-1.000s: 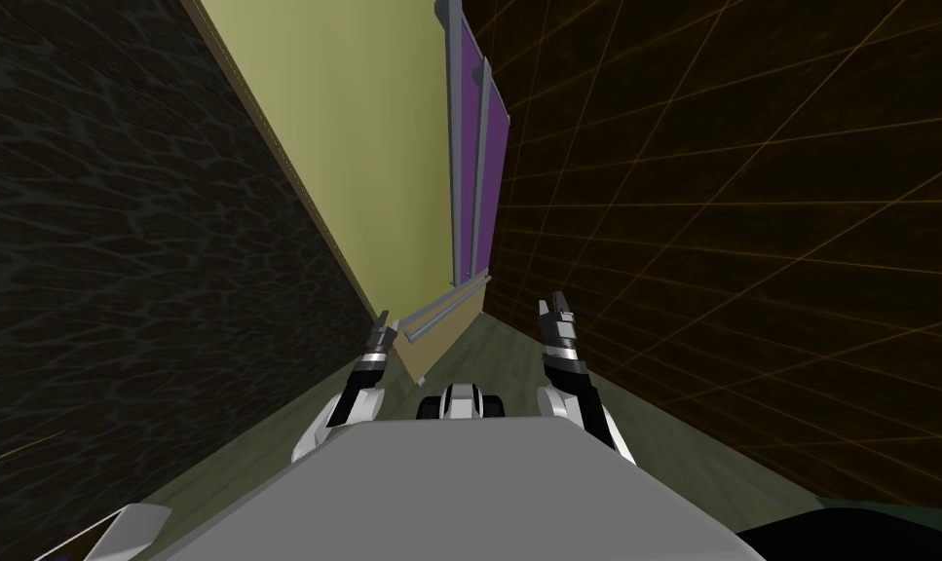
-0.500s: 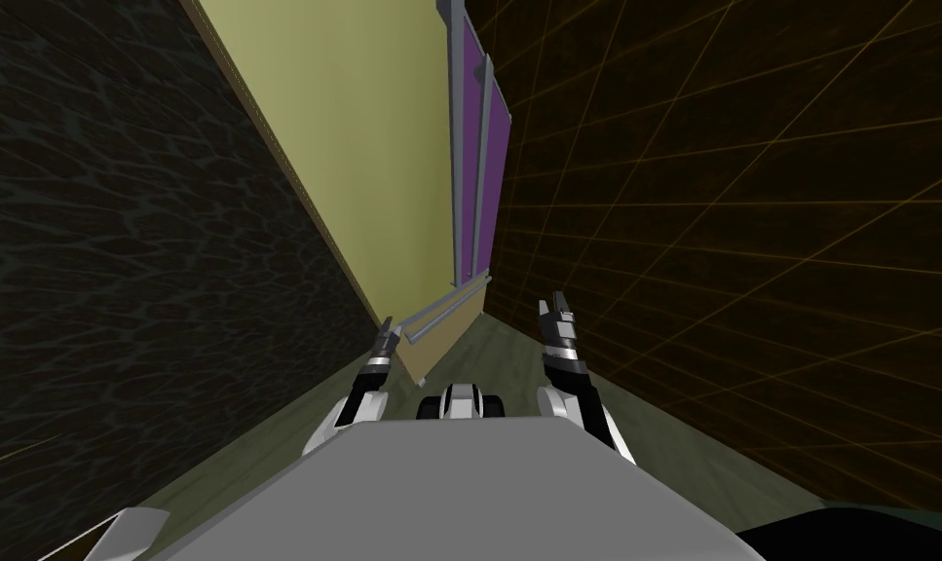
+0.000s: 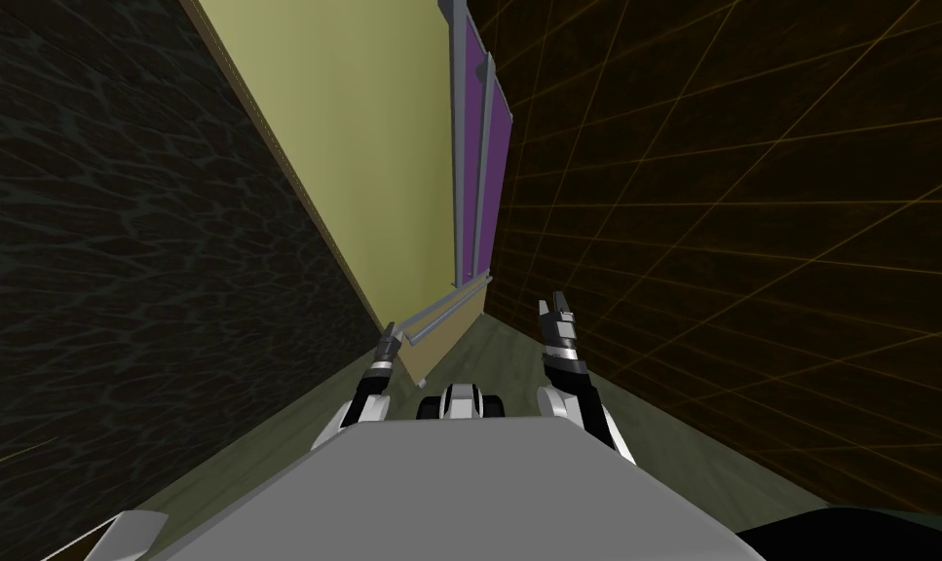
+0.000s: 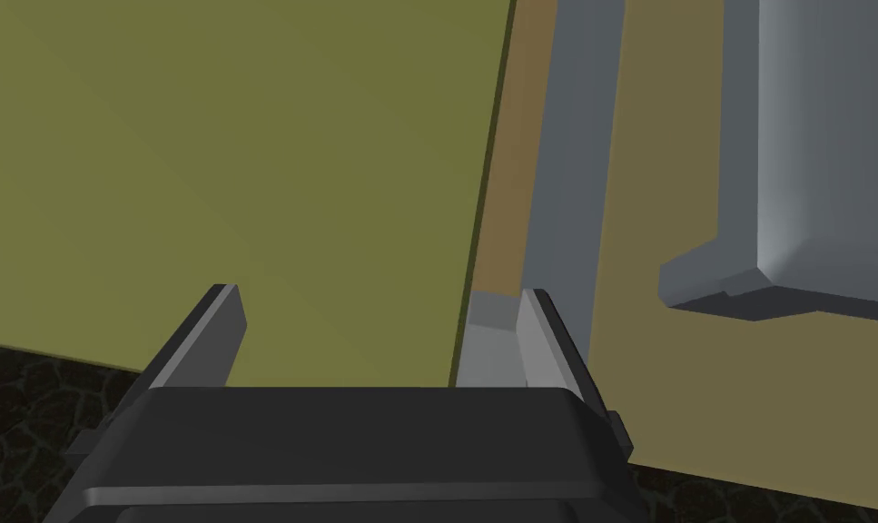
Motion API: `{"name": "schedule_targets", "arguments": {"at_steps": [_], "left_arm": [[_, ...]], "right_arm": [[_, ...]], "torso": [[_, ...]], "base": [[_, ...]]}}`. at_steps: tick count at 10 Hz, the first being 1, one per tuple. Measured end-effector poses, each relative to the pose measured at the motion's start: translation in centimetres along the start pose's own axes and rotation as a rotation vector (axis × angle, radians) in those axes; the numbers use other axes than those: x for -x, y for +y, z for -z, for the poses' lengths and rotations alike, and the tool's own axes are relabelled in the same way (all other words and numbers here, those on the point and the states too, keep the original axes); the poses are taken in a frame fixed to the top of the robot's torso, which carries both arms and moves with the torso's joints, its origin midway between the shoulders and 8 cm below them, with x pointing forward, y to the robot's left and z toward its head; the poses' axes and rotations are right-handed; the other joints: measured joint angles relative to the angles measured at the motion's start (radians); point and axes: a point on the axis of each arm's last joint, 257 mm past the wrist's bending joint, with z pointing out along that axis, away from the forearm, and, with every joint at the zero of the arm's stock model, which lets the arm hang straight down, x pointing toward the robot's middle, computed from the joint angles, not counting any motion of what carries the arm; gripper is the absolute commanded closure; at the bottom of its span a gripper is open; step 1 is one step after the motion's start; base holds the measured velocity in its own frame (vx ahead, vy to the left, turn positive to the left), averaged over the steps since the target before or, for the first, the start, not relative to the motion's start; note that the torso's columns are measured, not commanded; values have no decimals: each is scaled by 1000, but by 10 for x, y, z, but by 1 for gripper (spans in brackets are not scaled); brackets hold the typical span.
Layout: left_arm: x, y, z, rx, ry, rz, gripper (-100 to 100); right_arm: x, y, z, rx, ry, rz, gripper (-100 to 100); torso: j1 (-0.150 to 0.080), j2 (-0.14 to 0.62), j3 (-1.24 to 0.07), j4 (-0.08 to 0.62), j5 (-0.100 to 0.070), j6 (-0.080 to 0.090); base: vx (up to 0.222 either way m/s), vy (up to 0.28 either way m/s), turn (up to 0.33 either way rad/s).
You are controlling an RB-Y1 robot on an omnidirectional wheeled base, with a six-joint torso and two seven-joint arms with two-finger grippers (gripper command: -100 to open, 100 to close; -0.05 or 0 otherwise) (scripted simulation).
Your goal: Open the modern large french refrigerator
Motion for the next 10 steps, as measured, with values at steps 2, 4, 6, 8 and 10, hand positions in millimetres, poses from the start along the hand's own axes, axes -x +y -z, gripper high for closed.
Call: {"name": "schedule_targets", "arguments": {"at_steps": [2,4,6,8,10], "left_arm": [[-1,21,5,34,-12,17,-100],[0,40,13,69,-23,28,-100],[-7,65,23,111,-37,50,-100],[-11,84,32,149,-51,75,-100],[-21,101,41,180,-66,104,-100]], "right_arm": [[0,0,0,0,0,0,0],[0,0,0,0,0,0,0],[0,0,0,0,0,0,0],[0,0,0,0,0,0,0],[0,0,0,0,0,0,0]], "torso": [[1,0,0,0,0,0],[0,0,0,0,0,0],[0,0,0,0,0,0],[0,0,0,0,0,0],[0,-1,0,-1,1,2]], "base": [[18,18,0],[14,12,2],[18,17,0],[18,17,2],[12,18,8]]}}
